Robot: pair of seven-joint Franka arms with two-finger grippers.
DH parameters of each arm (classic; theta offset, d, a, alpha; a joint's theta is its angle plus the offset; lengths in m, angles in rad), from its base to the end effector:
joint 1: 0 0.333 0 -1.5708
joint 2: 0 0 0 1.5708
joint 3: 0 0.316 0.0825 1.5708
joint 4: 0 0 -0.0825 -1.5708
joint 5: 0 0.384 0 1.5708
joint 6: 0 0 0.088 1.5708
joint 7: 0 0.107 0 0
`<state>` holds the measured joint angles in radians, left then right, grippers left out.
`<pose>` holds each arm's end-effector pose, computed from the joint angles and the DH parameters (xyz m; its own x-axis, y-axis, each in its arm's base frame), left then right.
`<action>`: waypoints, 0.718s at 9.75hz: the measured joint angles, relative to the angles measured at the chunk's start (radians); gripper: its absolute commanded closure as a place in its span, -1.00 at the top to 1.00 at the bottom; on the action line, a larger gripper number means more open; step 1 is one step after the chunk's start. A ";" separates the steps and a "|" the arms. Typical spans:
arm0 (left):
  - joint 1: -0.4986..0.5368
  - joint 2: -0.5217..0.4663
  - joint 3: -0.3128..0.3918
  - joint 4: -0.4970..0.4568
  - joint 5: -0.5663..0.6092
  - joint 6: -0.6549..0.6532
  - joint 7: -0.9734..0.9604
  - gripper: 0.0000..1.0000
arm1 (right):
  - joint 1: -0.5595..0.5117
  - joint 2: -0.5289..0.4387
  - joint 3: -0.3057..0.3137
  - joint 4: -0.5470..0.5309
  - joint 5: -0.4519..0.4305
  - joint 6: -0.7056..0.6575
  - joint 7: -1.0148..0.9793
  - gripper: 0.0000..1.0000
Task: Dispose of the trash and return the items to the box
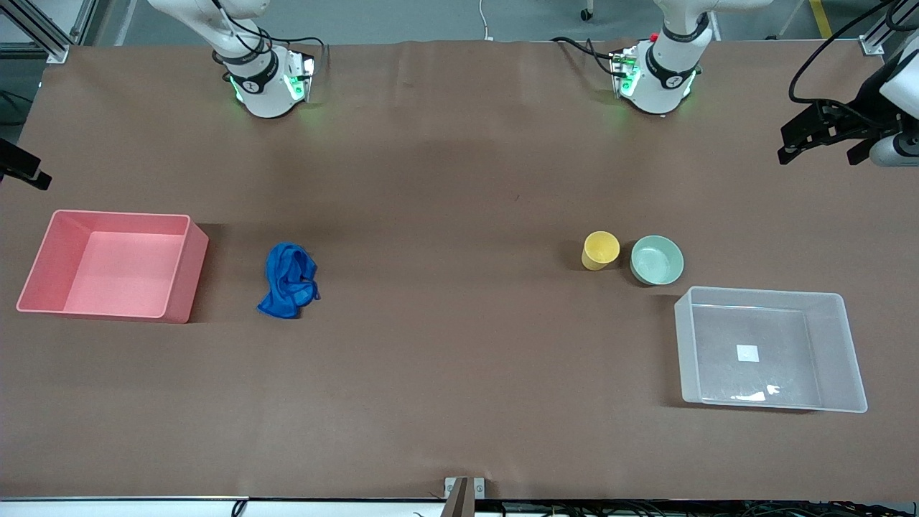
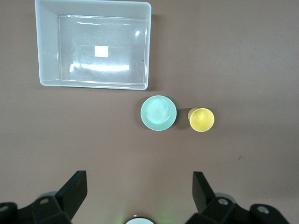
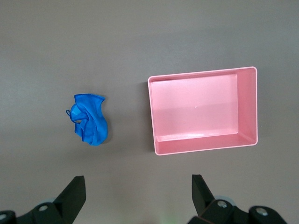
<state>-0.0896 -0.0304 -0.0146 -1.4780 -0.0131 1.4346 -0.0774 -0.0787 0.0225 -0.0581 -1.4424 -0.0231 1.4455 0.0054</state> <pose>0.5274 -0.0568 0.6723 0.9995 -0.0286 -0.0139 -0.0284 -0.9995 0.0115 0.5432 -0.0771 0.6611 0.9893 -0.1446 -0.0192 -0.1441 -0.9893 0.0244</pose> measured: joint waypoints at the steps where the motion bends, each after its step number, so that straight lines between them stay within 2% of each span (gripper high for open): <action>1: 0.000 0.000 0.000 0.000 0.000 0.000 0.000 0.99 | 0.000 0.000 0.000 0.000 0.000 0.000 0.000 1.00; 5: 0.000 0.002 0.004 -0.008 0.000 0.000 0.000 0.99 | 0.000 0.000 0.004 0.000 0.002 -0.003 0.000 1.00; 7: 0.000 0.004 0.010 -0.036 0.000 0.017 0.000 0.99 | 0.017 0.002 0.036 -0.003 0.009 -0.002 0.001 1.00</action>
<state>-0.0892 -0.0263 -0.0047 -1.5138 -0.0130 1.4516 -0.0775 -0.0615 0.0246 -0.0218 -1.4458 -0.0145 1.4439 0.0060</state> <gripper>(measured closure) 0.000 0.000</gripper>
